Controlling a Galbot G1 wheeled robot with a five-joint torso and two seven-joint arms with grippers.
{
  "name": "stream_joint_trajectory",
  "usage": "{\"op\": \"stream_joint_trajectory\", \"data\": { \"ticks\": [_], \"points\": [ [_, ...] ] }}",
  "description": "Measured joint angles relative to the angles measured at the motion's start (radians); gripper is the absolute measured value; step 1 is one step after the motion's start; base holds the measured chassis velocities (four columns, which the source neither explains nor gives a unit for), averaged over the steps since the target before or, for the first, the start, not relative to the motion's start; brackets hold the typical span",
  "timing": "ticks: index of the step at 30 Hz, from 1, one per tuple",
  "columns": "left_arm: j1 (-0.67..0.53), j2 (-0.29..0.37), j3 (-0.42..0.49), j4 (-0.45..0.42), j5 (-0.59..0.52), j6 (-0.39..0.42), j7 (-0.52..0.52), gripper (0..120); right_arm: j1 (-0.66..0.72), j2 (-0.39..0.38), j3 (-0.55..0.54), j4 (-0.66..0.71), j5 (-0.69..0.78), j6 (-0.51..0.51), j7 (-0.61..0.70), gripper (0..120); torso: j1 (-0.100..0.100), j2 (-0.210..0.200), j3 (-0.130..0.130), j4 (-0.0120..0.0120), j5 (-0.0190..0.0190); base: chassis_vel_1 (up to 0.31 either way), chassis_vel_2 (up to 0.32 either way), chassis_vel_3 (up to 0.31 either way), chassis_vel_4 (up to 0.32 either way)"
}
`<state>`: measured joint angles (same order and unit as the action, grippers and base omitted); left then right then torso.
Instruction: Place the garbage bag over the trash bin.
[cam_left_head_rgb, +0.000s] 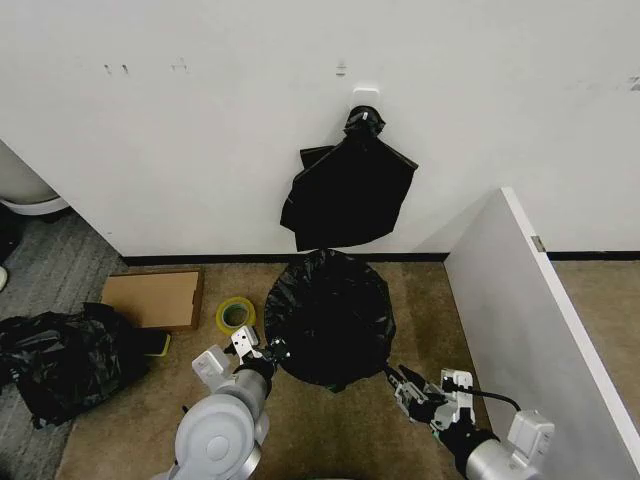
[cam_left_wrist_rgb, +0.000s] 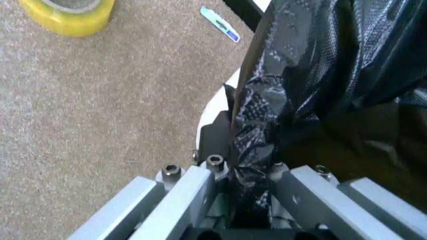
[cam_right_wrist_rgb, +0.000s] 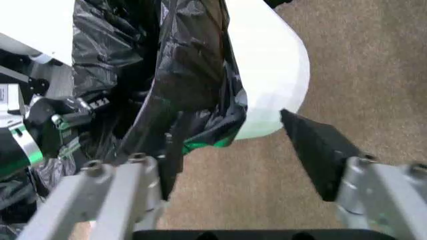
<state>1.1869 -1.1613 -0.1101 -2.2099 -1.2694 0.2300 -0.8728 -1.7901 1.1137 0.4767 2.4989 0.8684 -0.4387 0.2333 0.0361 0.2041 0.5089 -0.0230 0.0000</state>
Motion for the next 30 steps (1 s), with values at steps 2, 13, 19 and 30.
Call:
{"op": "stream_joint_trajectory", "data": {
  "ticks": [2,13,19,30],
  "points": [
    [0.000,0.003,0.003,0.007,0.019,0.000,0.001,0,-0.012,0.001,0.007,0.000,-0.017,0.005,0.000,67,0.000,0.000,0.000,-0.0001,0.0001,0.000,0.000,0.000,0.000],
    [0.026,0.004,0.032,0.027,0.115,0.025,-0.025,0,-0.038,0.043,0.025,0.001,-0.084,0.048,-0.010,98,0.000,0.000,0.000,0.0001,0.0000,0.000,0.000,0.000,0.000],
    [0.006,-0.007,0.035,0.077,0.115,0.022,-0.020,0,-0.039,0.056,0.019,0.001,-0.097,0.051,-0.012,100,0.000,0.000,0.000,0.0000,0.0000,0.000,0.000,0.000,0.000],
    [-0.029,-0.020,0.036,0.172,0.138,0.005,-0.008,0,-0.039,0.069,0.025,0.003,-0.094,0.051,-0.010,100,0.000,0.000,0.000,0.0000,0.0000,0.000,0.000,0.000,0.000]
  ]
}}
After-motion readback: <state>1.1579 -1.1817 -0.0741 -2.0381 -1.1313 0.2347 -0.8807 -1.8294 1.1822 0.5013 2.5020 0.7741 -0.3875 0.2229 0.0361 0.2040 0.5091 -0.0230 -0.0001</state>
